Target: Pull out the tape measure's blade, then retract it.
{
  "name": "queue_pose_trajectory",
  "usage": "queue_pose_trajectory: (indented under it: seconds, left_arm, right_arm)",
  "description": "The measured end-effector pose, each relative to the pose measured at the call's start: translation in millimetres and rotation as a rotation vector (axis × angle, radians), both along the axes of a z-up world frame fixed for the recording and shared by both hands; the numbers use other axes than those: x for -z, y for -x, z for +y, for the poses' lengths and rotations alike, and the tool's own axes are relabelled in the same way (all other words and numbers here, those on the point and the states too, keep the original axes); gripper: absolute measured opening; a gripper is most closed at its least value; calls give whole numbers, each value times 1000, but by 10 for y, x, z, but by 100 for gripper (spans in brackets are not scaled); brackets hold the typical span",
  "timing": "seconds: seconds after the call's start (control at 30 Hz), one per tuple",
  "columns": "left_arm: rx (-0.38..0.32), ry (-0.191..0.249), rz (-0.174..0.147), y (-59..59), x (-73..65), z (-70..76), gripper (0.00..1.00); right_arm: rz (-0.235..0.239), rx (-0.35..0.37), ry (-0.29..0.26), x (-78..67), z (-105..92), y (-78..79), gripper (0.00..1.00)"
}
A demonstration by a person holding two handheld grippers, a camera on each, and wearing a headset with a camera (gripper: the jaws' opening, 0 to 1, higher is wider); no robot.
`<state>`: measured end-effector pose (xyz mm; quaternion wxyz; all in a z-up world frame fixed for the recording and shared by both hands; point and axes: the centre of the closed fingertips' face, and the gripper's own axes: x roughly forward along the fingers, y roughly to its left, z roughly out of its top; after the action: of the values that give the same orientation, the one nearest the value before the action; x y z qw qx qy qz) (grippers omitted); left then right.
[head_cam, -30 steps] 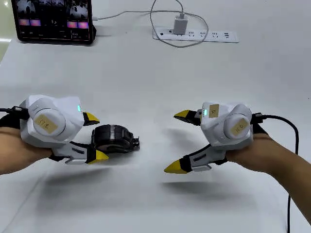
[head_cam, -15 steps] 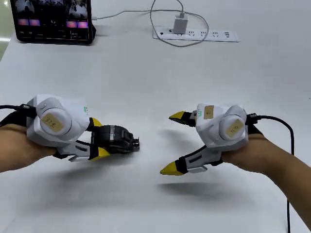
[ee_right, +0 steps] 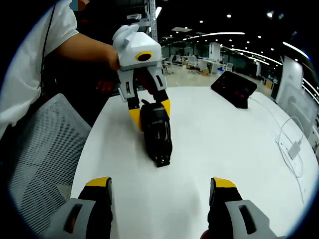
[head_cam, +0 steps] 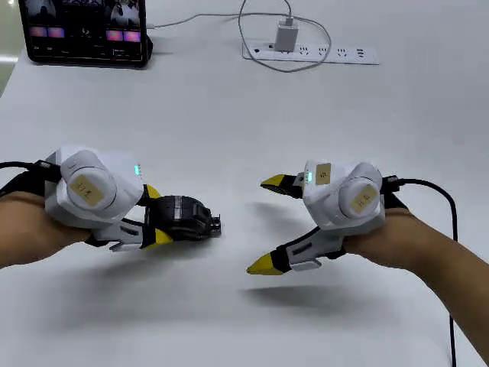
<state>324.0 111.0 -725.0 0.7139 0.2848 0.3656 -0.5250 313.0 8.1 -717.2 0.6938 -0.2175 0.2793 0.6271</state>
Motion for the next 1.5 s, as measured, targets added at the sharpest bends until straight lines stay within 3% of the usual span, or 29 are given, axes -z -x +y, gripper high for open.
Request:
queue_pose_trajectory:
  seconds: [0.4,0.63,1.1,1.5]
  left_arm:
    - [17,-15,-8,-12,11,6,27]
    - [17,-24,-15,-11,13,10,27]
    - [16,-29,-19,1,3,1,27]
    - [19,-33,-18,-3,10,4,27]
  right_arm:
    - [7,-21,-21,23,146,-73,74]
    - [12,-34,-35,61,257,-144,65]
    - [28,-78,-51,199,408,-93,45]
    - [7,-107,-48,291,464,-90,32]
